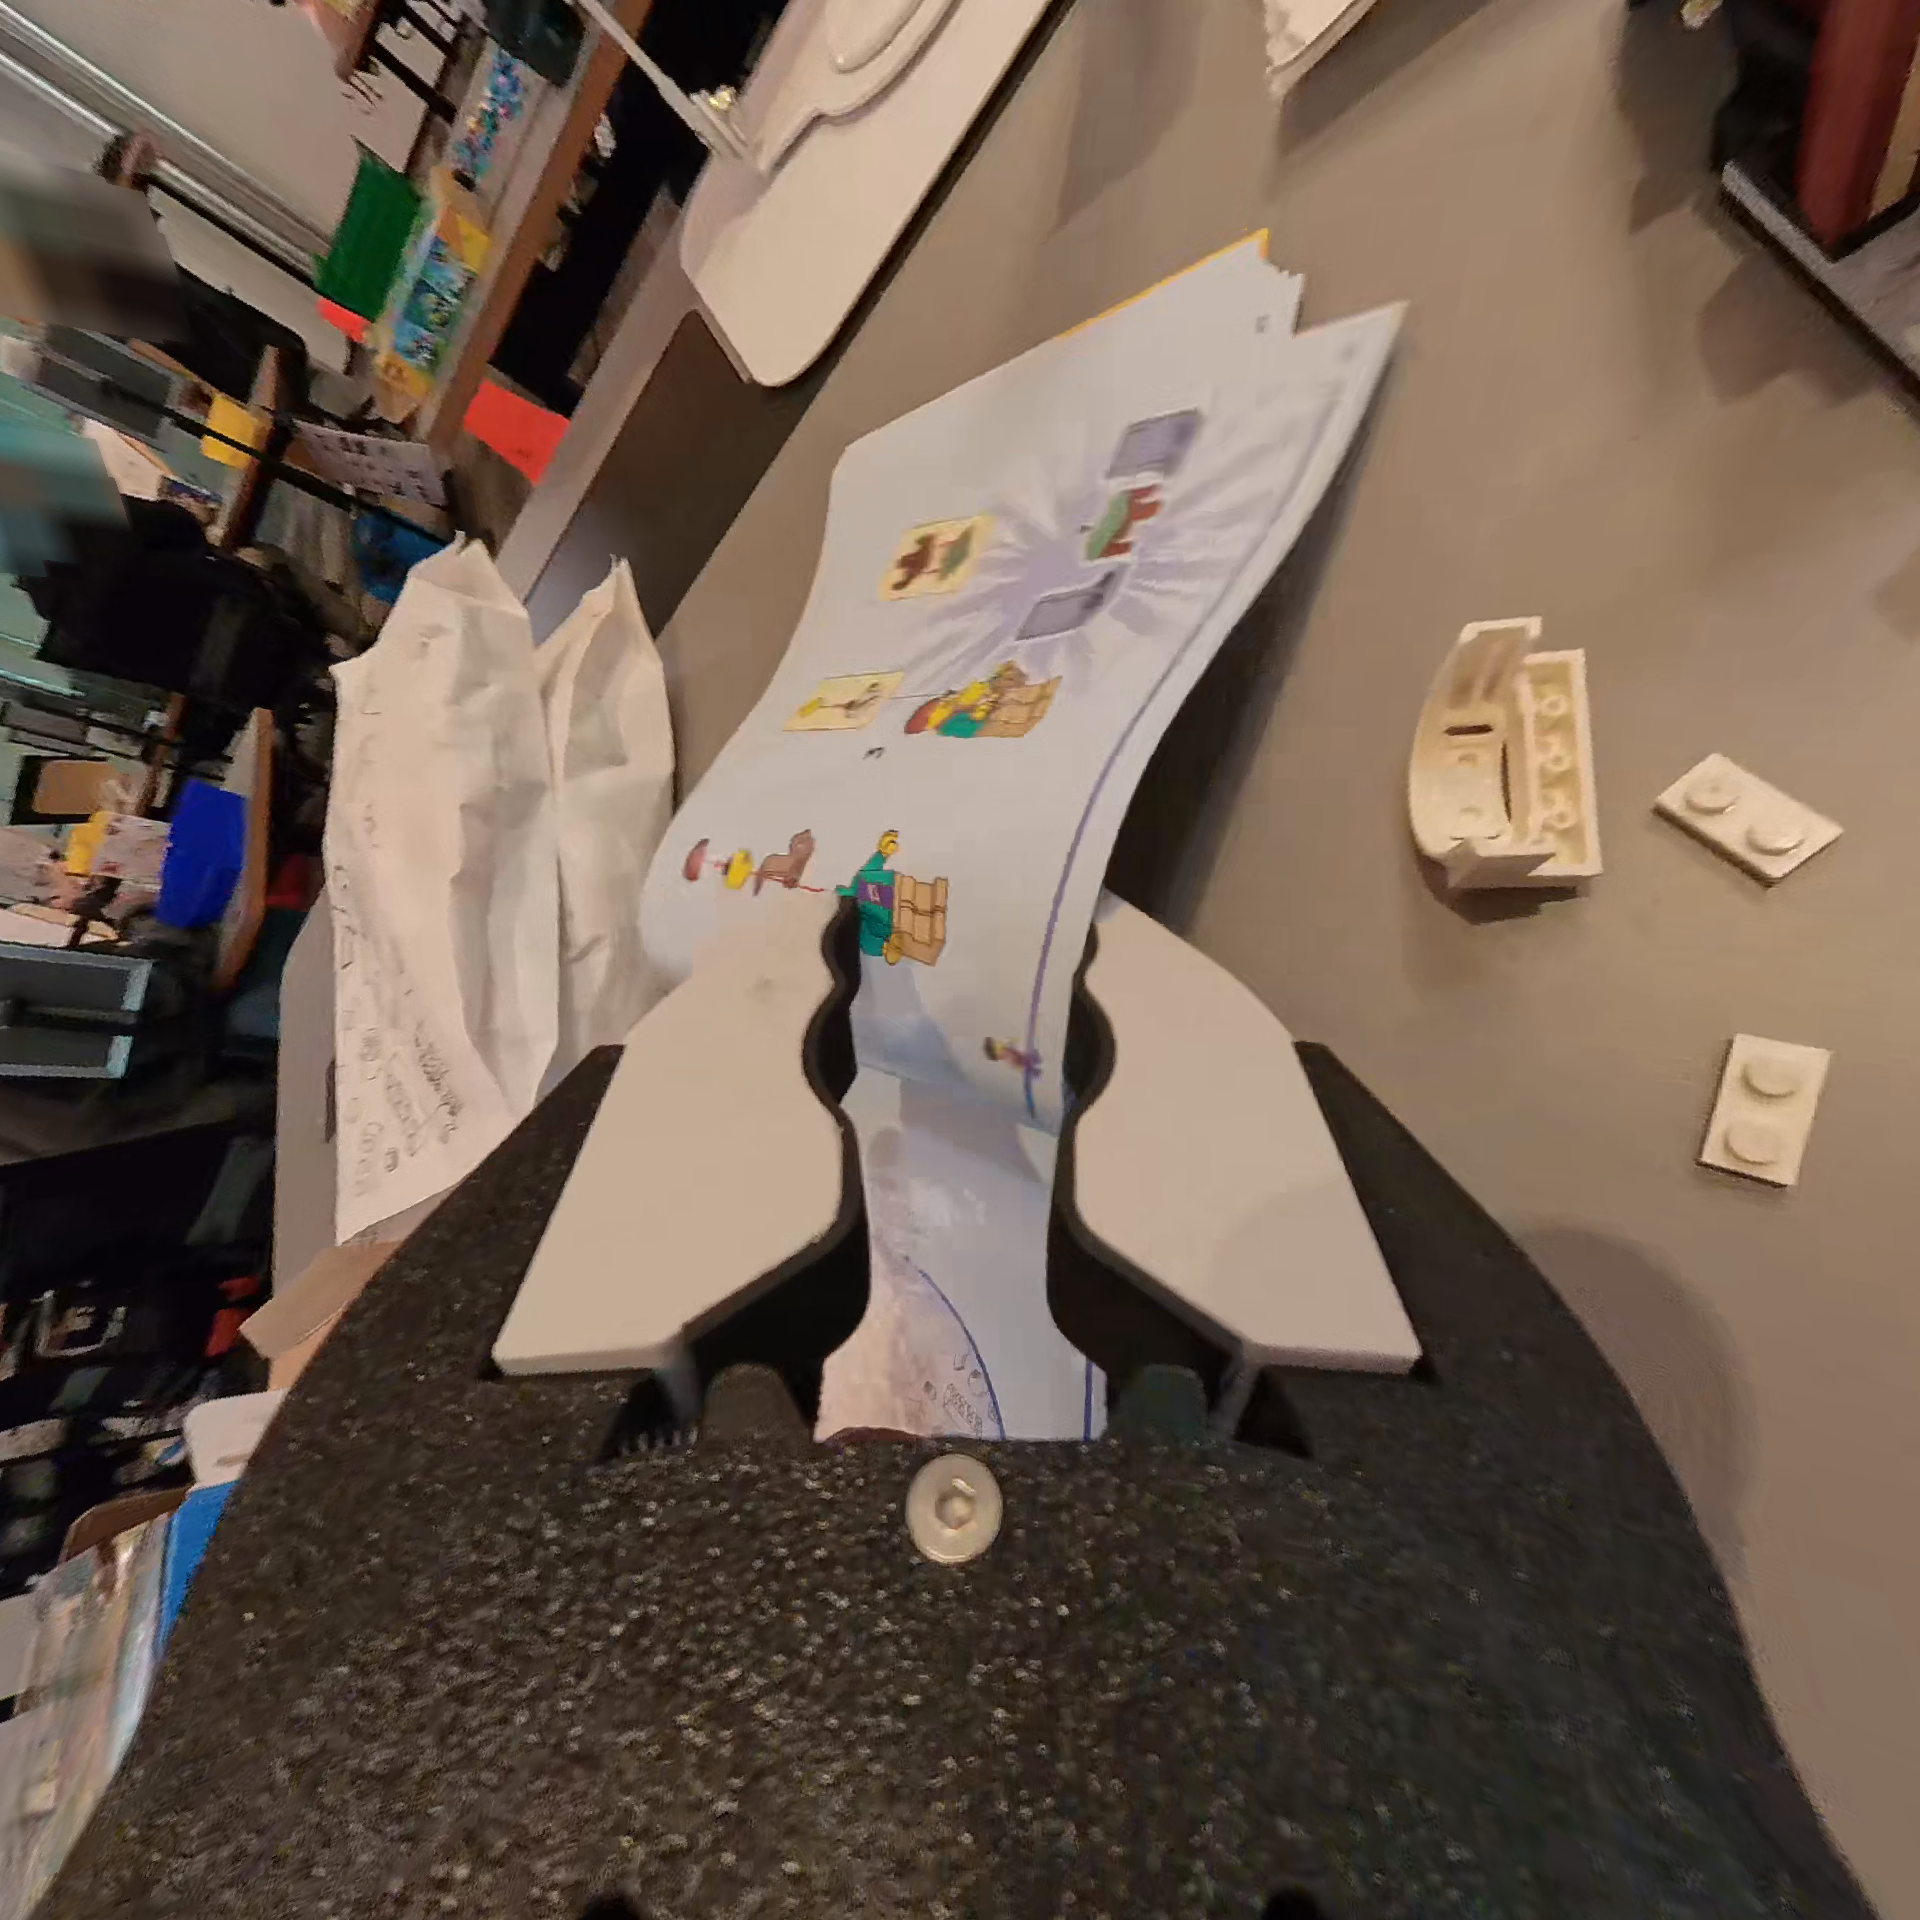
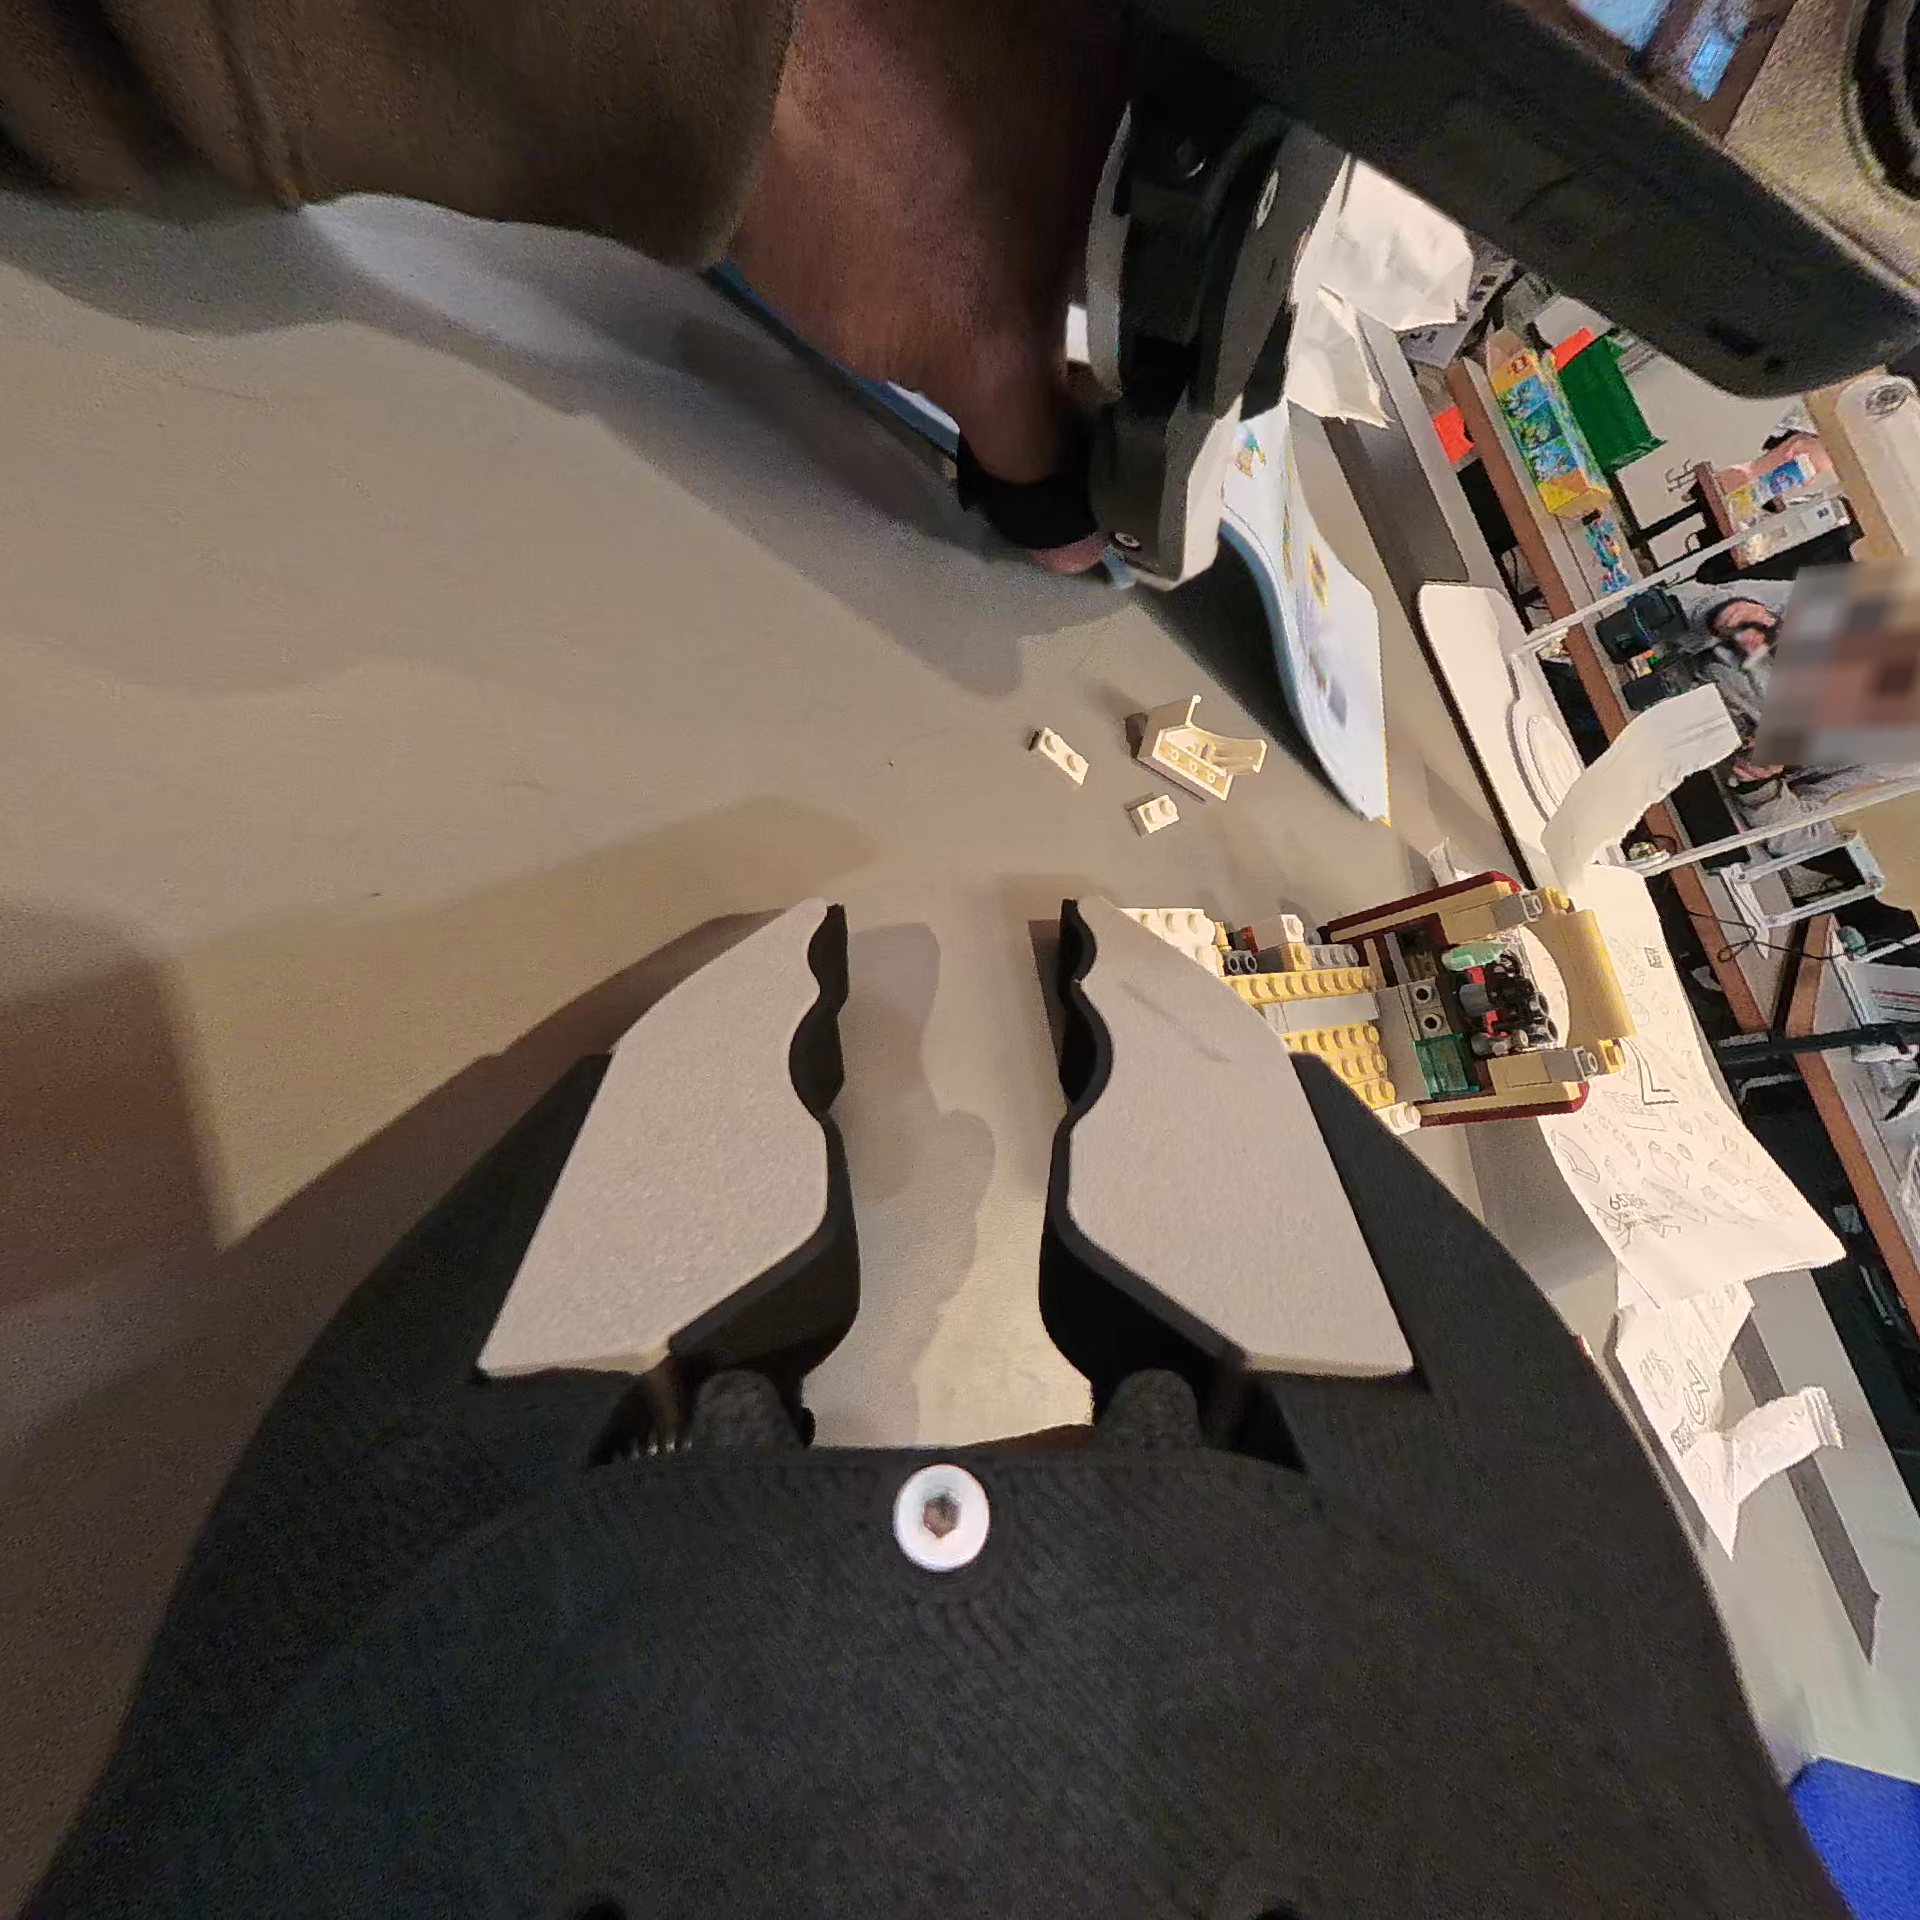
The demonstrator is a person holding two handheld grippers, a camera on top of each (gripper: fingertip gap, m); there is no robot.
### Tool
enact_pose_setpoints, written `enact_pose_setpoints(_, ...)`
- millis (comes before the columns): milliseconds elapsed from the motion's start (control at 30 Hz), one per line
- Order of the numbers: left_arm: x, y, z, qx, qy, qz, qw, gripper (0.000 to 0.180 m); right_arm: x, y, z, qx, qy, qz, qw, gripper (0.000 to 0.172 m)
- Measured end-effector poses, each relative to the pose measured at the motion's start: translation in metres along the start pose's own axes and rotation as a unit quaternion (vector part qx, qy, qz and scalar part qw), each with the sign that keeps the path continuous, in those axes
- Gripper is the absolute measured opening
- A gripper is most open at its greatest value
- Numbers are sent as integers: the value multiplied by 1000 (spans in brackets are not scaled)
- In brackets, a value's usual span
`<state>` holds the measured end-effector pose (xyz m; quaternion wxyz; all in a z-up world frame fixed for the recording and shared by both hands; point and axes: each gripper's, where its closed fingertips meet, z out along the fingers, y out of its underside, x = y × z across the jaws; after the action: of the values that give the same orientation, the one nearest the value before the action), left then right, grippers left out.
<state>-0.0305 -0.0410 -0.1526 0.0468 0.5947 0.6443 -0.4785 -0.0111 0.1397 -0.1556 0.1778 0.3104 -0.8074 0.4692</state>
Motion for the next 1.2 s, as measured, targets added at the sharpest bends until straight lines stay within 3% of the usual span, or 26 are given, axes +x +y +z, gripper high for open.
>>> enact_pose_setpoints(200,-22,15,-27,3,-71,-20,997,20,-6,-6,-3,16,-7,-16,1000,39)
enact_pose_setpoints(467,-34,46,-90,38,-137,-64,988,6,-12,-16,-9,39,-9,-32,999,39)
enact_pose_setpoints(633,-31,79,-127,35,-168,-98,980,6,-23,-26,-14,66,-34,-33,997,41)
enact_pose_setpoints(867,-33,108,-141,36,-162,-179,970,6,-34,-24,-11,57,-54,-38,996,38)
enact_pose_setpoints(1200,-64,77,-146,108,-108,-315,937,5,-34,-23,-10,54,-61,-32,996,34)
